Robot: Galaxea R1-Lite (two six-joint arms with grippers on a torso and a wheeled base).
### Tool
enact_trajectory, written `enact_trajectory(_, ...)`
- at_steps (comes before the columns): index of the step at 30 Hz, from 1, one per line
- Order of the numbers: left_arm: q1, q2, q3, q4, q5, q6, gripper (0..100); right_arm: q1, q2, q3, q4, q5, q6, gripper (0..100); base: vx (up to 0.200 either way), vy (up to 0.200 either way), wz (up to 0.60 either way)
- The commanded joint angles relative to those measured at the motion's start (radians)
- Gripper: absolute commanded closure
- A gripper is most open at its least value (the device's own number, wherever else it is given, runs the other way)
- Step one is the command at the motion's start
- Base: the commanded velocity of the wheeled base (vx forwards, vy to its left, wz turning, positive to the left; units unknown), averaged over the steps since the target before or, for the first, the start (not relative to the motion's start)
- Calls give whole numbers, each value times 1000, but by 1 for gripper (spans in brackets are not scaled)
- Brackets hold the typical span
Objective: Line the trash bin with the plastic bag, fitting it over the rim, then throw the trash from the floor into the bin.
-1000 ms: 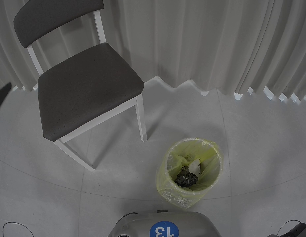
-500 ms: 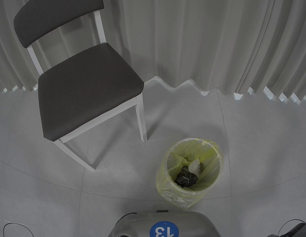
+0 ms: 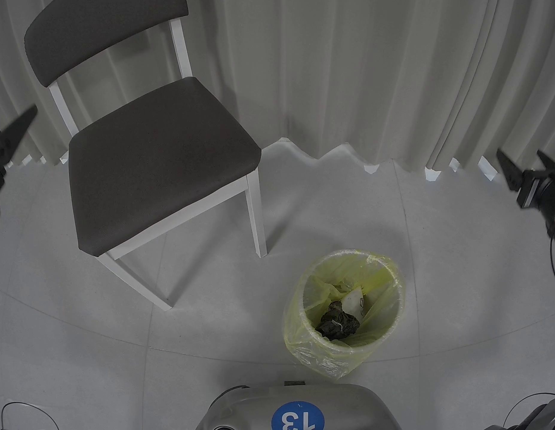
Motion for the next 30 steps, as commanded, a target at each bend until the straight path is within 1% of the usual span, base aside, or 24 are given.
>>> enact_trajectory(1, -20, 29, 117, 94, 1, 16, 0, 42, 49, 137, 100, 0, 16, 0, 0, 0, 0)
enact_trajectory(2, -22, 19, 131, 137, -2, 23, 0, 41, 49, 170, 130, 2, 14, 0, 0, 0, 0)
enact_trajectory(6, -23, 23, 131, 218, -10, 22, 0, 36, 52, 206, 215, 9, 13, 0, 0, 0, 0)
enact_trajectory(12, -20, 55, 157, 238, -10, 22, 0, 13, 66, 228, 295, 18, 22, 0, 0, 0, 0)
enact_trajectory(19, -16, -9, 221, 353, -14, 23, 0, 8, 20, 292, 402, 31, 17, 0, 0, 0, 0)
enact_trajectory(27, 26, -69, 237, 365, -34, 23, 0, 8, -25, 280, 410, 35, 10, 0, 0, 0, 0)
enact_trajectory(28, 27, -127, 234, 374, -37, 23, 0, 8, -59, 263, 400, 37, 13, 0, 0, 0, 0)
enact_trajectory(30, 27, -184, 226, 416, -37, 25, 0, 5, -105, 245, 408, 37, 17, 0, 0, 0, 0)
